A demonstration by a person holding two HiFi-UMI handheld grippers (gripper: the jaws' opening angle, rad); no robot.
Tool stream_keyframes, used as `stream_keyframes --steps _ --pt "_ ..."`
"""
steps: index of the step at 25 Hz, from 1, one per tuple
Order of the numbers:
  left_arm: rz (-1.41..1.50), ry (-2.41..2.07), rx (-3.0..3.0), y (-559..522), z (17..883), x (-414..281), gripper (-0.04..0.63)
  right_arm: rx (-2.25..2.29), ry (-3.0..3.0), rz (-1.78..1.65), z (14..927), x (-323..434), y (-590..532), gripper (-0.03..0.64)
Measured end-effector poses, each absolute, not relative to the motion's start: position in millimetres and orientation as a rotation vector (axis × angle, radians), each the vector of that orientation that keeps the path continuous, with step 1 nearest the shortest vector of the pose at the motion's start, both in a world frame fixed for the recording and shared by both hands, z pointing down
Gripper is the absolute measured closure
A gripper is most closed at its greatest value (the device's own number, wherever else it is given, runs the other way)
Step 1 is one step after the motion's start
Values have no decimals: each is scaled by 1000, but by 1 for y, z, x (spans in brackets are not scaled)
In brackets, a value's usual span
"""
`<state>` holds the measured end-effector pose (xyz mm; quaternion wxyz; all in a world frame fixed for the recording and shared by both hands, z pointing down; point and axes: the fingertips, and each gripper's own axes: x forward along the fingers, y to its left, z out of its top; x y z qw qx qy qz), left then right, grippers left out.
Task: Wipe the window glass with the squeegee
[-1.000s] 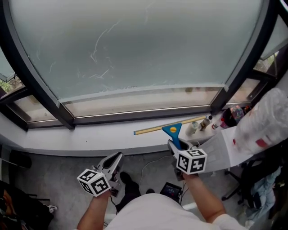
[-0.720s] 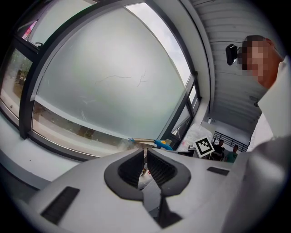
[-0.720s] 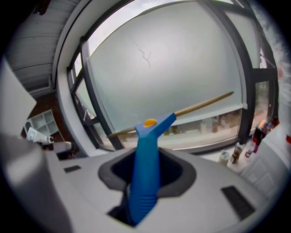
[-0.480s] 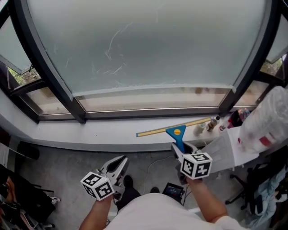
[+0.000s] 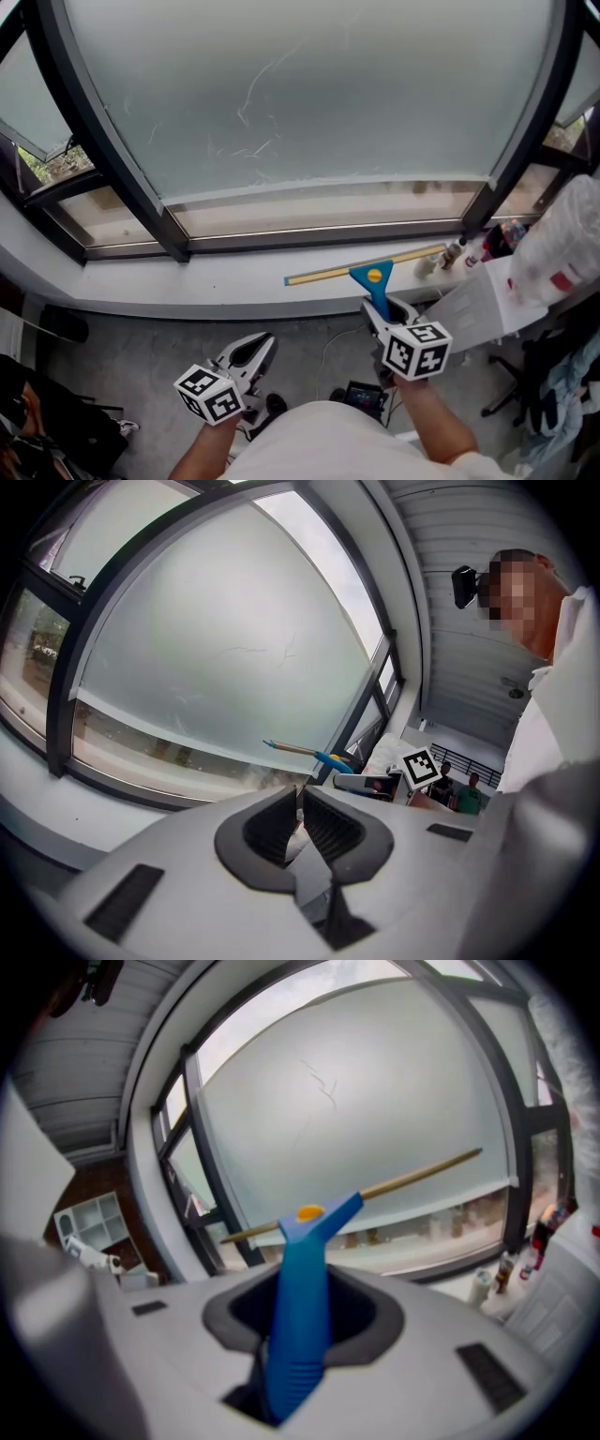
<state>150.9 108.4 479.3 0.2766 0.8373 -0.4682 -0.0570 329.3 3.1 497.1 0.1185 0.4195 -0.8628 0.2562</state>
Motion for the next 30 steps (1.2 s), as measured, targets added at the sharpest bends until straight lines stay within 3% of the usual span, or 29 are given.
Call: stream_keyframes --steps 12,30 --pt "-183 -1237 2279 124 465 95 549 1252 -2514 731 486 277 28 480" --pt "-176 -1168 2312 130 461 113 549 1311 -2500 651 477 290 44 480"
